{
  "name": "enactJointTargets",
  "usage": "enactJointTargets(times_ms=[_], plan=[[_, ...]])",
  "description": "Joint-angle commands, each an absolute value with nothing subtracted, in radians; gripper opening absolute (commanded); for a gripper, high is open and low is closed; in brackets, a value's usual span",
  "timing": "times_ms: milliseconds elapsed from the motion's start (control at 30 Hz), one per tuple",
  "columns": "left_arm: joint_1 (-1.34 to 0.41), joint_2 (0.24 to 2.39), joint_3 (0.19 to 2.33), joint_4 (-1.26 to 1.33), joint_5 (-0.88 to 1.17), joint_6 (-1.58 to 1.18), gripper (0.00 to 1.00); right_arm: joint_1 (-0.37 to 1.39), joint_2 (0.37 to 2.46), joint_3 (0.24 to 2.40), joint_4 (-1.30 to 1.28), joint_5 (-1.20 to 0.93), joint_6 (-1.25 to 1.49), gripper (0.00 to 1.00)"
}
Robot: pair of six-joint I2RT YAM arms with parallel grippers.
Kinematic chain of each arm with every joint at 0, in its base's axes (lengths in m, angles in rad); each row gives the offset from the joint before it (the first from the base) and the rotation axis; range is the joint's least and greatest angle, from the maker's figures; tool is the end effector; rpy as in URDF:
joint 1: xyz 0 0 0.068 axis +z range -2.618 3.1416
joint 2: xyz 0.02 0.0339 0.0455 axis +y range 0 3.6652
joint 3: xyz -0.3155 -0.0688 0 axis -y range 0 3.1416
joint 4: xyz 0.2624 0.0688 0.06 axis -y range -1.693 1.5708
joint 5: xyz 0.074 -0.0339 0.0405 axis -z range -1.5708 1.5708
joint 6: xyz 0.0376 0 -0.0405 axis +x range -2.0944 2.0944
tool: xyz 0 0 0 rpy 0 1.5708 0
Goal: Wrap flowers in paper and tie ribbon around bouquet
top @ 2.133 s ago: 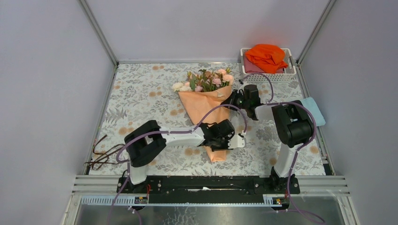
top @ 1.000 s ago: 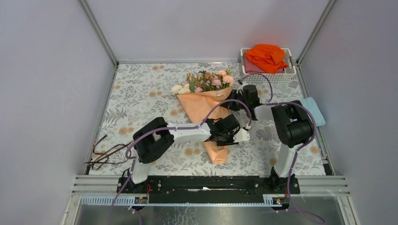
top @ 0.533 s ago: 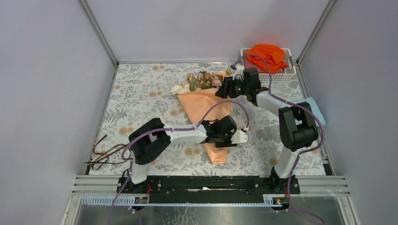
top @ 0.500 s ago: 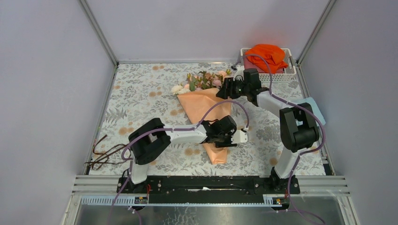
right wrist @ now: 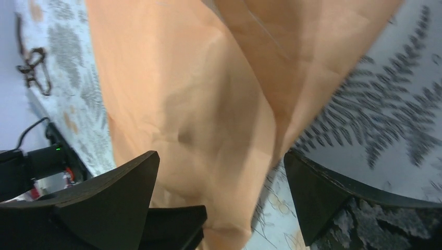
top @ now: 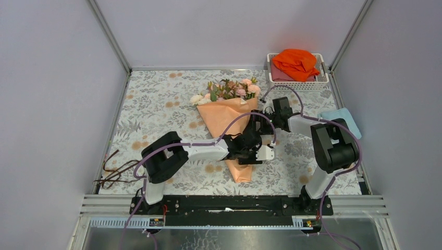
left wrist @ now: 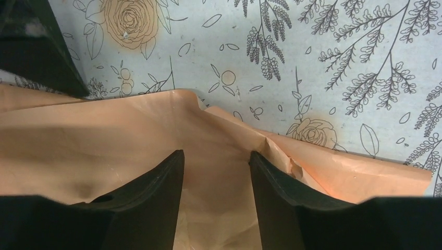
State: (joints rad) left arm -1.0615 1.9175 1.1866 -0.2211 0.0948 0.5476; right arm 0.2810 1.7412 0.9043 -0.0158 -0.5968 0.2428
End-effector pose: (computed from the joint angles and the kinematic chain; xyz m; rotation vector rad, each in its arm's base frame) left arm 0.2052 -0.3748 0.1890 1.8624 1.7388 -0.3238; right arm 0.3429 0.1210 0.1906 -0.3272 2.4267 0.9591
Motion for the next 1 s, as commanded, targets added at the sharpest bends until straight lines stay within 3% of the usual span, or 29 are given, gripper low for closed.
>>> enactJointTargets(times_ms=[0, 300, 400, 500, 567, 800, 967], plan=[[-1.082, 1.955, 1.136, -0.327, 0.133, 0.560, 0.58, 0.281, 1.826, 0.850, 0.159, -0.688, 0.311, 0.99], [-1.081, 1.912, 1.120, -0.352, 0.171, 0.592, 0.59, 0.281, 1.924, 0.787, 0.393, -0.812, 0.395, 0.67], [-1.080, 1.908, 1.121, -0.361, 0.184, 0.599, 0.59, 0.281, 1.922, 0.763, 0.461, -0.839, 0.436, 0.44], [-1.078, 1.897, 1.138, -0.396, 0.210, 0.600, 0.60, 0.281, 1.915, 0.749, 0.488, -0.853, 0.460, 0.10], [-1.066, 1.869, 1.187, -0.465, 0.247, 0.600, 0.62, 0.281, 1.906, 0.741, 0.493, -0.861, 0.460, 0.00], [-0.846, 1.716, 1.436, -0.677, 0.392, 0.678, 0.88, 0.282, 1.890, 0.767, 0.396, -0.878, 0.410, 0.00], [-0.524, 1.798, 1.600, -0.674, 0.526, 0.747, 0.89, 0.291, 1.878, 0.782, 0.333, -0.882, 0.376, 0.00]])
